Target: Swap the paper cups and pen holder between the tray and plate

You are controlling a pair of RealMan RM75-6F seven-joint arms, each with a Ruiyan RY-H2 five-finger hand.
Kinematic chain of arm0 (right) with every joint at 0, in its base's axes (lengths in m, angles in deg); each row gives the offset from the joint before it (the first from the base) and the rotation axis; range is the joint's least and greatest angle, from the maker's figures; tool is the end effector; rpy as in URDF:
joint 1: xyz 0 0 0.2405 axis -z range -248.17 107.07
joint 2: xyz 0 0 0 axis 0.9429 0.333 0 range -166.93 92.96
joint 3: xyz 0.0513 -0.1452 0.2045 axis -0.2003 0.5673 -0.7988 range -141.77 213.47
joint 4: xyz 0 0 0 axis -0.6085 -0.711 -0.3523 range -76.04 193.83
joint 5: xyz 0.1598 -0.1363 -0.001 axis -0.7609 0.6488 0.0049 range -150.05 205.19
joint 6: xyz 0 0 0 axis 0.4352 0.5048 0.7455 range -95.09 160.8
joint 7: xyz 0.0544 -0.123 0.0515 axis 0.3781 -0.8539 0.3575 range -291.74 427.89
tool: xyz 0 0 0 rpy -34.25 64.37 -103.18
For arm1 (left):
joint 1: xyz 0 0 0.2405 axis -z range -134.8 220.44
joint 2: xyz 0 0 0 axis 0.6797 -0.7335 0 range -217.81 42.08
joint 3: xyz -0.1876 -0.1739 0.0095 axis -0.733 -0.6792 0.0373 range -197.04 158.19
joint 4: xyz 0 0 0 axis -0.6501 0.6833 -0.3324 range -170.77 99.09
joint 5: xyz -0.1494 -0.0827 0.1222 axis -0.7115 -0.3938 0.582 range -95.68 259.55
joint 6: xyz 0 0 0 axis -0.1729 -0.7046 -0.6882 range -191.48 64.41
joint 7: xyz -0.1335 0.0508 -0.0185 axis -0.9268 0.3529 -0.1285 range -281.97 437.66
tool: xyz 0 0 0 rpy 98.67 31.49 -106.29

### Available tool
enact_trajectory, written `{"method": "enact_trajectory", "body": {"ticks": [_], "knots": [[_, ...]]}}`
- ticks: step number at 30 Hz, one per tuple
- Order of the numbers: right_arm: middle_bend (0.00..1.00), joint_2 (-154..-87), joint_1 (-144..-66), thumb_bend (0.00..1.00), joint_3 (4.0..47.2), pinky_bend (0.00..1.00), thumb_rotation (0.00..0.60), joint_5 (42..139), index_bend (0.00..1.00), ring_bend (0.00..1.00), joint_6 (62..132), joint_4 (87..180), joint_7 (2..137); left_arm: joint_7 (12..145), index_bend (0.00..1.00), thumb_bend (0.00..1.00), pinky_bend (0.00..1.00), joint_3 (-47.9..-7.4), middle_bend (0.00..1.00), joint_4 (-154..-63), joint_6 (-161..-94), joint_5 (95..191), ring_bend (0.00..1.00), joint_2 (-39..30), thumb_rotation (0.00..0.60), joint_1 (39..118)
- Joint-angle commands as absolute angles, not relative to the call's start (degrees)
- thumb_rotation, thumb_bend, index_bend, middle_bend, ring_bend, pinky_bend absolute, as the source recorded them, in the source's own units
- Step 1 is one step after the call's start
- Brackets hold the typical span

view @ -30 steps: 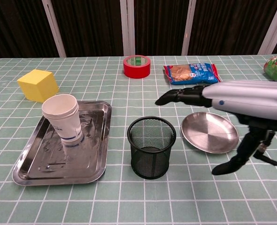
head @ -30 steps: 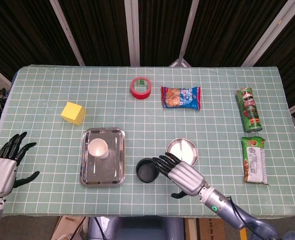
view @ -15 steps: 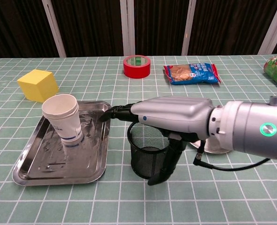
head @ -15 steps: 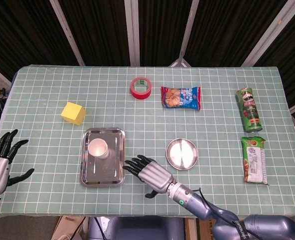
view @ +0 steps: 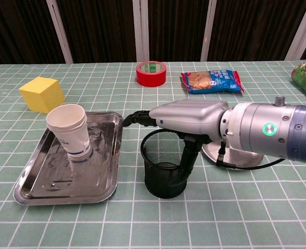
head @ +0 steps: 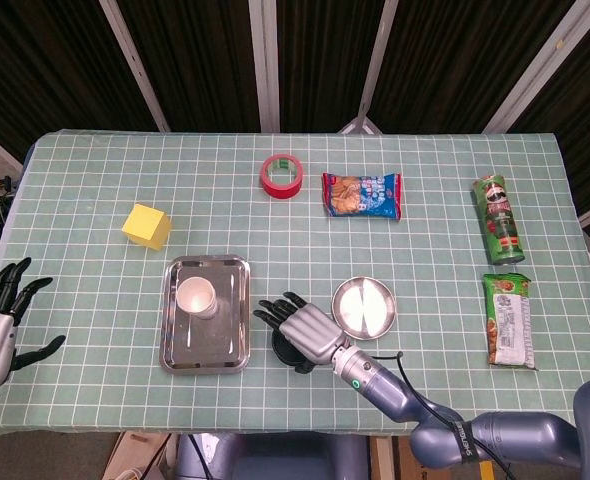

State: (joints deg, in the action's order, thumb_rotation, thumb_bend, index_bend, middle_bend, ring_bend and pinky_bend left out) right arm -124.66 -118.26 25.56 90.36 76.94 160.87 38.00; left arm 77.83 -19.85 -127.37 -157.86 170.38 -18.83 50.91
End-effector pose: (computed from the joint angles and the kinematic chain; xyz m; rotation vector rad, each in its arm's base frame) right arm -0.0599 -0.2801 -0.0449 2.2983 -0.9190 0.9559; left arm -0.2851 0.1870 0.1466 -1.3572 -0.8204 -1.0976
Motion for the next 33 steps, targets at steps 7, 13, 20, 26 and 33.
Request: {"method": "enact_trajectory", "body": {"ticks": [7,13,20,26,33], "knots": [[0.33,-124.42,-118.10,0.16,27.32,0.49,0.600,92.92,0.33,0.45,79.98,161.18,38.64,77.69,0.23,0.09,0.13,-20.40,0.00,-127.58,-157.52,170.80,0.00,-18.48,0.600,50.51],[0.43,-125.34,-117.71,0.22,28.10,0.57,0.600,95.82,0.50,0.53,82.64,160.30,39.37,77.35,0.24,0.09,0.13,-20.89,0.00,-127.50,-157.65,171.08,0.00,-18.49,0.600,50.10],[0.44,-119.61,-116.54,0.23,26.46,0.57,0.600,96.03,0.51,0.54,85.23,162.76,41.58,77.30,0.24,0.09,0.13,-21.46,0.00,-127.43,-157.45,170.89,0.00,-18.54,0.600,49.79],[0.44,-109.03,-116.50,0.24,25.05,0.57,0.600,90.97,0.51,0.54,82.13,164.60,43.62,78.59,0.24,0.09,0.13,-21.66,0.00,-127.68,-156.90,170.91,0.00,-18.30,0.600,49.66],[0.44,-102.81,-115.88,0.24,26.41,0.57,0.600,89.75,0.51,0.54,78.31,163.69,47.68,80.02,0.24,0.09,0.13,-21.78,0.00,-128.01,-156.65,171.27,0.00,-17.80,0.600,49.51]]}}
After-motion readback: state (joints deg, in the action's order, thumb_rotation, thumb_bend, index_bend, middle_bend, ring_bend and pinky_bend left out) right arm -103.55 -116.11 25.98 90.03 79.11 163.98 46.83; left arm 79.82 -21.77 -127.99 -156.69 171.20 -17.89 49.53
